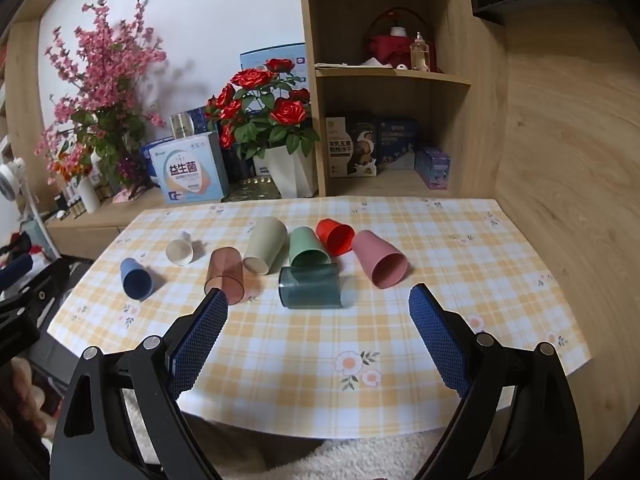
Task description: Flip cup upside down
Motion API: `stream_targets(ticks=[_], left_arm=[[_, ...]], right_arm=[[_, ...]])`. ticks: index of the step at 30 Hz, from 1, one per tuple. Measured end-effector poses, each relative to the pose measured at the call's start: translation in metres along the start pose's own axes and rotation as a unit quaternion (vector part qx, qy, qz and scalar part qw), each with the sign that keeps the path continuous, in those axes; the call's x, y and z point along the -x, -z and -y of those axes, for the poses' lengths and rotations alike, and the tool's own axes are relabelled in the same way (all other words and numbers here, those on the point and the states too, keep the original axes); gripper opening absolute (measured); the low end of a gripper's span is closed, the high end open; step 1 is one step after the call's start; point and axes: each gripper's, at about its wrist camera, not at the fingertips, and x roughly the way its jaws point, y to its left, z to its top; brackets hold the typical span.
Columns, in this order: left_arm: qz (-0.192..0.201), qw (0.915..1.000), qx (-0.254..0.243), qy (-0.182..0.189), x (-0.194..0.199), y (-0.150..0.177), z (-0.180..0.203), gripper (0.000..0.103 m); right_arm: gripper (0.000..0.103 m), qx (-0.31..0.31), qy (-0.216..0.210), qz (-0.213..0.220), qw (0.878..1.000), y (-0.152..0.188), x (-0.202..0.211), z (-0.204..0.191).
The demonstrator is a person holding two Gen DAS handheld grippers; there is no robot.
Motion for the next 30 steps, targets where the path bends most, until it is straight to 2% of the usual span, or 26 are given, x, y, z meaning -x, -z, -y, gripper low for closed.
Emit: stream_targets(ticks=[16,30], left_arm=[[0.020,0.9996,0.013,-0.013,0.012,-0.002,-0.004,0.097],[0.017,0.9995,0.017,-0.020,0.010,0.005,-0.004,0.097]], right_arm=[[0.089,-0.005,0.001,-0.001,1.000,0.001,0.000,0.000],[0.089,-0.010,0.003,-0.005,1.000,0.003,-0.002,0.003]])
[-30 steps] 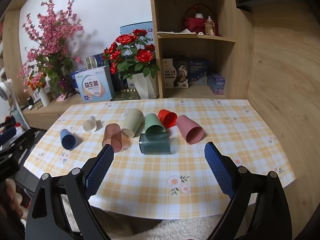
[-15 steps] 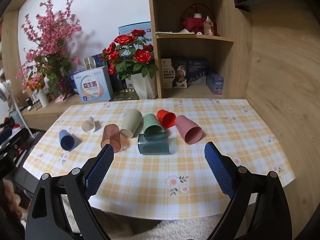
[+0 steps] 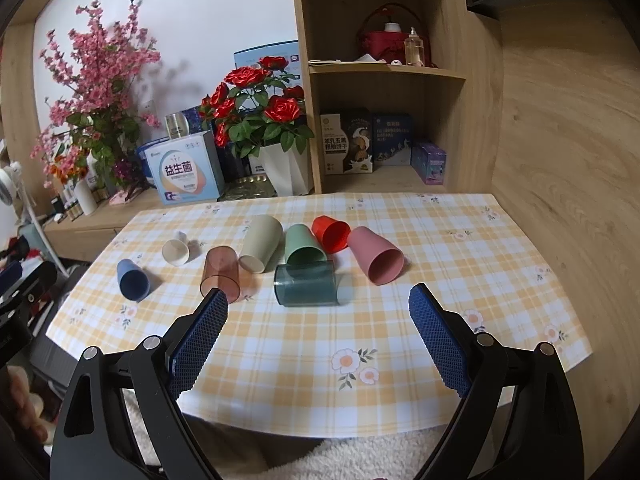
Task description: Flip cup upside down
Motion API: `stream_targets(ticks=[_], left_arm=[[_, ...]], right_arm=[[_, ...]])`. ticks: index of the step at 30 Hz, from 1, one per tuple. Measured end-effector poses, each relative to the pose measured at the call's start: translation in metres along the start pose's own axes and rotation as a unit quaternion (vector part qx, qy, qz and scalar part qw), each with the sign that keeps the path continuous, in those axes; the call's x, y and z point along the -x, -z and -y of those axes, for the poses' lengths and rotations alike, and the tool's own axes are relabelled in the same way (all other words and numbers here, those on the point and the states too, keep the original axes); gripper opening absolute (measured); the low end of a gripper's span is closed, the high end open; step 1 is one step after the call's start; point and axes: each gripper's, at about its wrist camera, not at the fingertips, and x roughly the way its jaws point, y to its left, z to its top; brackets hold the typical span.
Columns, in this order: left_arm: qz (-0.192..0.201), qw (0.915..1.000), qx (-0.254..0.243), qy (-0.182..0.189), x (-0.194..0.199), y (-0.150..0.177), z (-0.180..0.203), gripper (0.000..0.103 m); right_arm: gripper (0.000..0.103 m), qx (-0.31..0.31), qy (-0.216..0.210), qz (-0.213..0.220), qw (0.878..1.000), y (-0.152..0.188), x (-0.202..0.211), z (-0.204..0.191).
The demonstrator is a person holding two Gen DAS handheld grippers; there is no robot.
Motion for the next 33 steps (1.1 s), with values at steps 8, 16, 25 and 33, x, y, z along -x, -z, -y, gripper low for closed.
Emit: stream_targets(ticks=[8,16,25,33], left_arm=[[0.004,1.0000,0.004,-0.003,0.0009,0.0017,-0.0014,0.097],[0.005,1.0000,0.005,-0.007,0.0021,0.0015,-0.0019,0.097],[0.005,1.0000,0.004,-0.006,0.0004,0.0038,-0.0024,0.097],[0.004,1.0000,0.003,-0.007,-0.0004,0.0052,-0.0032,0.097]], right_arm=[[0.089,0.000,0.000,-0.001,1.000,0.0001,-0.0001,-0.0001],[0.089,-0.002,-0.001,-0.004,1.000,0.0038,-0.0026,0.0005],[0.089,-0.003,-0.001,-0.005,1.000,0.0051,-0.0035,0.0009],[0.089,-0.005,-0.002,-0.006,1.000,0.0071,-0.0040,0.0010]])
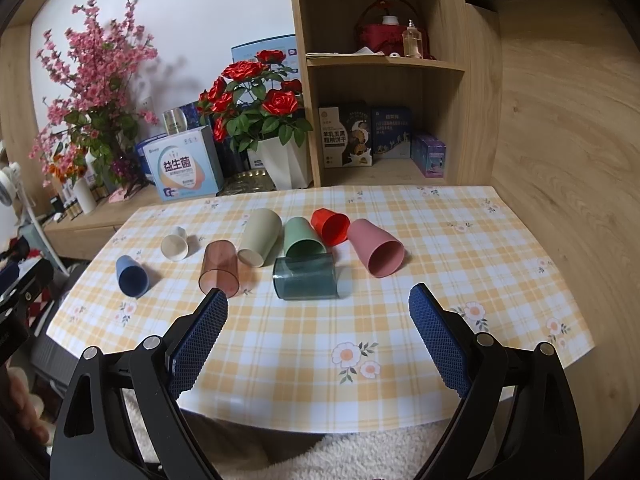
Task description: Flip cup upside down
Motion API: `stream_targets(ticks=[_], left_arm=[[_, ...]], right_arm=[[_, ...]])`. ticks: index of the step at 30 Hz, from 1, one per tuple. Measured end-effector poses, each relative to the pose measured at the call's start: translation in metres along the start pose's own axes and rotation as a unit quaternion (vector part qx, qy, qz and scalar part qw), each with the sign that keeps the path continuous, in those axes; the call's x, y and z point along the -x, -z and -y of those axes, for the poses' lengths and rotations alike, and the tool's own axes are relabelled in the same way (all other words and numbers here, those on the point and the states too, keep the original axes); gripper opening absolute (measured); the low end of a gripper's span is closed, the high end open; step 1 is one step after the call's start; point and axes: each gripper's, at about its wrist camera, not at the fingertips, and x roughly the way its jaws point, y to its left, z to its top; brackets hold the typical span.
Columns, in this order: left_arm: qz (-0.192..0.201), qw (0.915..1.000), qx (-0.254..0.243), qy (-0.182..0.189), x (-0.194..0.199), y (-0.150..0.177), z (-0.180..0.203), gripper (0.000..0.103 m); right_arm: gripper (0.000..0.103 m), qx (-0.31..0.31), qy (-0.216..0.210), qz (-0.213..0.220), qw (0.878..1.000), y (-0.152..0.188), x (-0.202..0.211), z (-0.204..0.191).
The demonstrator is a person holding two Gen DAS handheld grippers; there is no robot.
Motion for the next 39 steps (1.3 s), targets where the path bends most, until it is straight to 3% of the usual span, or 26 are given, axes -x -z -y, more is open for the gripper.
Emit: stream_targets(ticks=[21,25,29,39], left_arm=[[-0.011,0.9999,-0.003,0.001,-0.004,0.005,0.001,0.097],[-0.027,0.9996,-0.003,0.006,-0.009,0.006,0.001,0.097],[-0.043,0.9982,0.024,0.034,-0.020,0.004,-0.014,0.097],[-0.112,0.9927,0.036,0.023,-0.080,0.011,-0.050,0.097]], right_arm=[[0.089,-0.003,-0.001,-0.005,1.000,0.006,-0.003,0.000],[0.089,-0.015,-0.007,-0.008,1.000,0.011,-0.006,0.003],[0.089,-0.035,-0.024,-0.010,0.999,0.006,-0.015,0.014],[0.089,-0.033,-0.045,-0.042,0.998,-0.004,-0.069,0.026]])
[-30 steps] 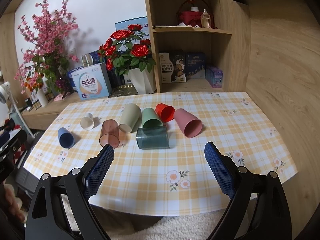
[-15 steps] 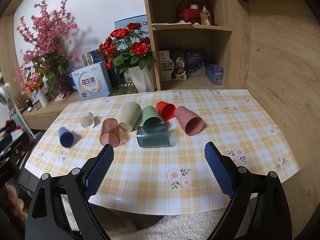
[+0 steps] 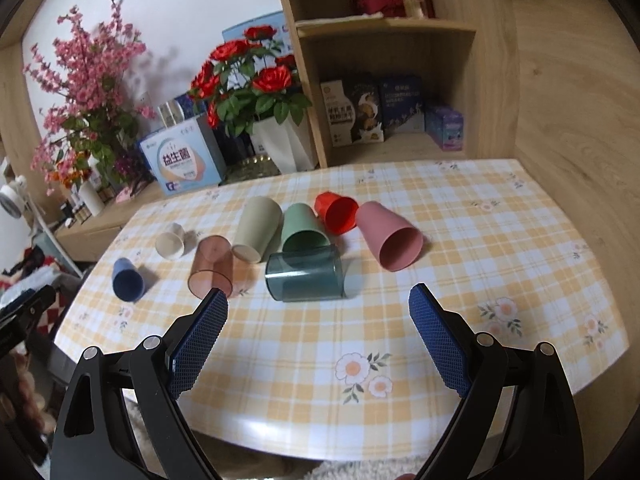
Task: Flip cup upside down
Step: 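Move the left tool down to the small white cup and close on it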
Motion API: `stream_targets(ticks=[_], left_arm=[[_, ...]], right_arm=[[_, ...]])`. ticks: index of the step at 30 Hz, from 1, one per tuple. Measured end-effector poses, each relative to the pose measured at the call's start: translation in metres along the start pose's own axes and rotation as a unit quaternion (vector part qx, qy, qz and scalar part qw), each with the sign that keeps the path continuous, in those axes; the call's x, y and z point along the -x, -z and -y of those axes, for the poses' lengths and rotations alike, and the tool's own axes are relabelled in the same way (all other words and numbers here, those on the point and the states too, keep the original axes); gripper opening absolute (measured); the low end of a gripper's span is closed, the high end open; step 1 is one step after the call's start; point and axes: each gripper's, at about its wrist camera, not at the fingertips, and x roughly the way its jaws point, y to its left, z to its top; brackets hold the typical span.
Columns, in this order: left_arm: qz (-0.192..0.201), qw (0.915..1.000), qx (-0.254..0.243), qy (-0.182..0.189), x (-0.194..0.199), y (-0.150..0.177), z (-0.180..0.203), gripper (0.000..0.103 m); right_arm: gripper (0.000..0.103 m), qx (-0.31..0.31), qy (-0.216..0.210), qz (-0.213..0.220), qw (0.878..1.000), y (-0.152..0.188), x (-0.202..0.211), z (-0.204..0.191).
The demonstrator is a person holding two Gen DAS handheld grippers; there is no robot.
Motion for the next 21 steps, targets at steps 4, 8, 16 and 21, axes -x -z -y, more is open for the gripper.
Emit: stream_targets(ticks=[4,8,16,21], left_arm=[[-0.039,0.9984,0.039,0.010,-0.030,-0.008,-0.025,0.096],[-0.075,0.9942,0.072,0.025,-0.063,-0.021,-0.038,0.086],[-0.128,0.9834,0.123,0.038,-0.157,-0.078,-0.045,0.081],[-0.201,0.9628,0.176,0.043,-0.248,-0.115,-0.056,0.074]], right_arm=[[0.089,0.008,0.007,-0.030,0.999,-0.006,-0.028,0.006],[0.089,0.018,0.035,-0.050,0.998,-0.006,-0.048,0.010],[0.089,0.011,0.044,-0.095,0.994,0.001,-0.086,0.024],[0.089,0.007,0.045,-0.118,0.992,0.003,-0.105,0.030]])
